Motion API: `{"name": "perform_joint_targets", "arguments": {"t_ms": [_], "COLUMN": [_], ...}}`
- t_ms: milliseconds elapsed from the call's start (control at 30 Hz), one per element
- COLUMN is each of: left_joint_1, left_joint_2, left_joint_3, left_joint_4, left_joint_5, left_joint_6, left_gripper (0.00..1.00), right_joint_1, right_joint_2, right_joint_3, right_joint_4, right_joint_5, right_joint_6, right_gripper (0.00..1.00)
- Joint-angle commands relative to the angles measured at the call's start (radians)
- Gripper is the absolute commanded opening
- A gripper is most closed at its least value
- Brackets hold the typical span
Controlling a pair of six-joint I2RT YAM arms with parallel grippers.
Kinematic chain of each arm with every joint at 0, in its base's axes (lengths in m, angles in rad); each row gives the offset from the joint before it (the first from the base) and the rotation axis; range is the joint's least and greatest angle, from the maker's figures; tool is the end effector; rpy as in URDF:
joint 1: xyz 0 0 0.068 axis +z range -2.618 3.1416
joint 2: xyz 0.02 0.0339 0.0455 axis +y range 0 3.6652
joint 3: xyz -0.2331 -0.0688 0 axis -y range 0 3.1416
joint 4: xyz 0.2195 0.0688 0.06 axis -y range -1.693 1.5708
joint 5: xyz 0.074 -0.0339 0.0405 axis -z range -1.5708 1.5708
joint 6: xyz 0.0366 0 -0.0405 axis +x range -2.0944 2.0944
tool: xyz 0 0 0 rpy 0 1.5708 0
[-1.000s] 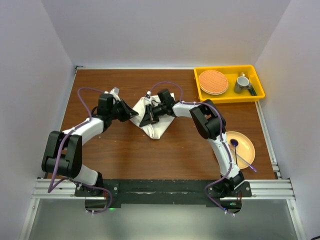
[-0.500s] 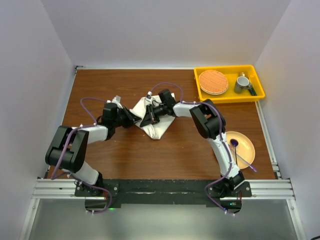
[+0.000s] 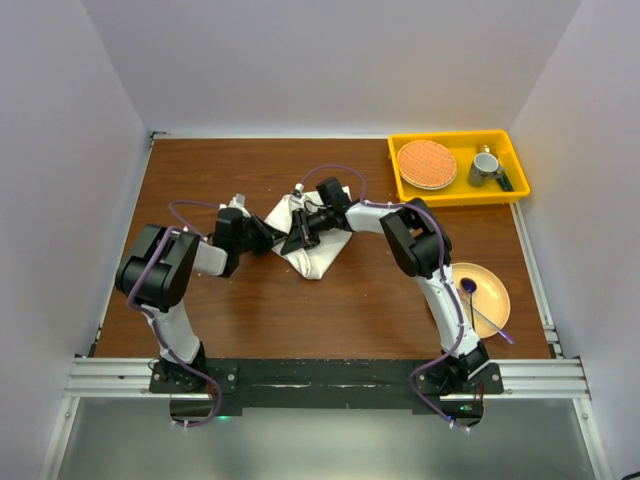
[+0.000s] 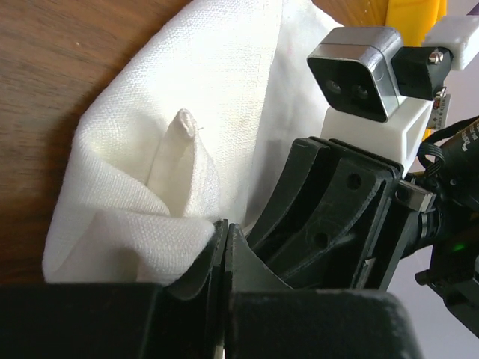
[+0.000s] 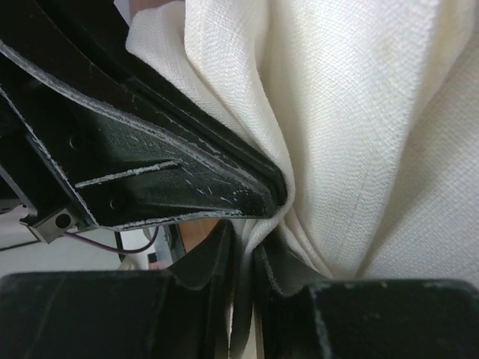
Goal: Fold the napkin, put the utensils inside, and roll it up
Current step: Roll the napkin with the utensil
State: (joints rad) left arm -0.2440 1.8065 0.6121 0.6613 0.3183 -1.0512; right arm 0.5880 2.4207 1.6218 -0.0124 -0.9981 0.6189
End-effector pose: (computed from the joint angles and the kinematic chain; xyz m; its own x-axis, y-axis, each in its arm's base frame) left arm 0.2928 -0.0847 0.1028 -0.6711 -0.6825 -0.2896 -0.1843 0.5319 -0.8265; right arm 0.3622 0.2784 0.0839 -0.9452 -0.2523 -0.2073 -0.2870 0.3392 0.8959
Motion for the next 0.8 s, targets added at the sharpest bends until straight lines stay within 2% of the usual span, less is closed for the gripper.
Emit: {"name": "perform_joint_targets", "arguments": {"t_ms": [0,133,167,267,400,433,500,533,567,633,667,767], "left_joint_1": [0.005,0.005,0.006,0.006,0.005,0.006,0.005,0.006,0.005,0.005,0.006,0.005], "left_joint_2": [0.06,0.103,0.114,0.151,0.188,0.191,0.192,0.194,0.194,0.195,0.194,0.194], "left_joint_3": [0.037,0.087,0.106,0.135,0.159,0.169,0.176,0.181,0.186,0.198,0.201,0.215], "left_joint_4": [-0.08,-0.205,-0.224,-0.267,-0.293,-0.308,-0.319,-0.328,-0.333,-0.354,-0.359,-0.381], "left_joint_5": [-0.087,-0.101,-0.099,-0.096,-0.082,-0.079,-0.079,-0.076,-0.071,-0.071,-0.07,-0.065], "left_joint_6": [0.032,0.053,0.057,0.065,0.057,0.057,0.06,0.06,0.06,0.063,0.065,0.066], "left_gripper": [0.0,0.0,0.0,0.0,0.0,0.0,0.0,0.0,0.0,0.0,0.0,0.0], "right_joint_1": [-0.007,-0.007,-0.007,-0.002,0.022,0.033,0.081,0.099,0.134,0.168,0.199,0.237], "right_joint_2": [-0.021,-0.047,-0.054,-0.081,-0.135,-0.152,-0.218,-0.25,-0.293,-0.316,-0.328,-0.367], "right_joint_3": [0.035,0.124,0.144,0.214,0.3,0.297,0.242,0.202,0.128,0.087,0.046,-0.009], "right_joint_4": [-0.202,-0.382,-0.417,-0.546,-0.739,-0.754,-0.755,-0.726,-0.669,-0.647,-0.611,-0.537], "right_joint_5": [0.107,0.193,0.219,0.302,0.439,0.522,0.608,0.701,0.735,0.835,0.863,0.938], "right_joint_6": [-0.074,-0.212,-0.241,-0.346,-0.537,-0.56,-0.613,-0.611,-0.614,-0.642,-0.643,-0.625], "right_gripper": [0.21,0.36,0.44,0.57,0.69,0.71,0.78,0.8,0.82,0.83,0.87,0.88]}}
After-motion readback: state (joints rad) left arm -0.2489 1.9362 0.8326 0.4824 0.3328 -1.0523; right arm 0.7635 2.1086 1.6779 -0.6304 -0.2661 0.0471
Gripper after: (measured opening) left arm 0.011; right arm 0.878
